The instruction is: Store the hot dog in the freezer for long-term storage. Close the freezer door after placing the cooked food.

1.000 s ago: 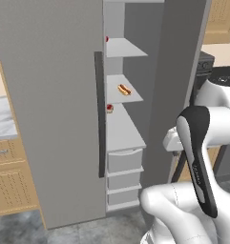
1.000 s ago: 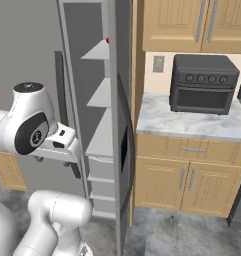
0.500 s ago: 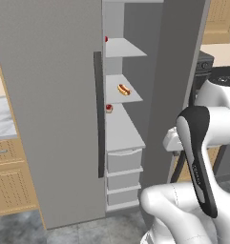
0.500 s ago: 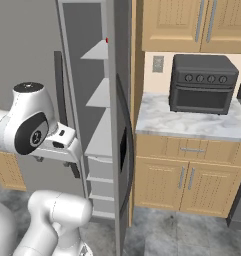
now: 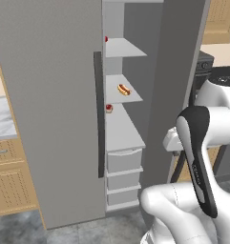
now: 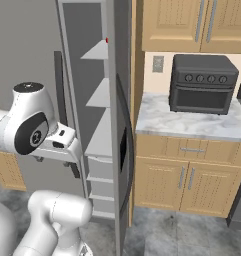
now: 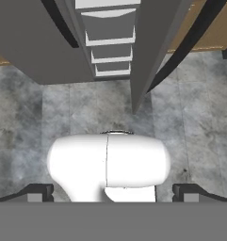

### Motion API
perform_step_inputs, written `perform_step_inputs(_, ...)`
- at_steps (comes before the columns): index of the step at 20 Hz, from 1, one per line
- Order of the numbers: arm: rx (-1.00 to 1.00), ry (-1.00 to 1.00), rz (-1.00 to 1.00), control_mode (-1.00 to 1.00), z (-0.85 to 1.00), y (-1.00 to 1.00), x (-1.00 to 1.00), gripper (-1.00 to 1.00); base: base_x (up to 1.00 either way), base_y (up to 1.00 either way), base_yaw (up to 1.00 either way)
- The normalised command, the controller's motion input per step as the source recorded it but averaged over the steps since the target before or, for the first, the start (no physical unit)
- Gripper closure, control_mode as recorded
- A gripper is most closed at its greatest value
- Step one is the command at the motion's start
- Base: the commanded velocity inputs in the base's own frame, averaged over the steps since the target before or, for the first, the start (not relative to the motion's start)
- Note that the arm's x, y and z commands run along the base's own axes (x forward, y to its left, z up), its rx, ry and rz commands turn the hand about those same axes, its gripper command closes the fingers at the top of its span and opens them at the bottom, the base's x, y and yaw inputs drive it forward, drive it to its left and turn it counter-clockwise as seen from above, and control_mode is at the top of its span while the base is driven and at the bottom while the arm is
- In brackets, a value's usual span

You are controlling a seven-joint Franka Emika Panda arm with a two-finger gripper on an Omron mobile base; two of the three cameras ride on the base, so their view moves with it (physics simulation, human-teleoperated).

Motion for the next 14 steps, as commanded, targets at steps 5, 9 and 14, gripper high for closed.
perform_step_inputs(5, 0.01, -0.05, 0.01, -1.00, -0.01, -0.09, 0.05, -1.00, 0.00, 0.00, 0.00)
perform_step_inputs(9, 0.10, -0.27, 0.08, -1.00, 0.00, -0.62, 0.39, -1.00, 0.00, 0.00, 0.00)
perform_step_inputs(14, 0.15, -0.38, 0.15, -1.00, 0.00, -0.67, 0.36, -1.00, 0.00, 0.00, 0.00)
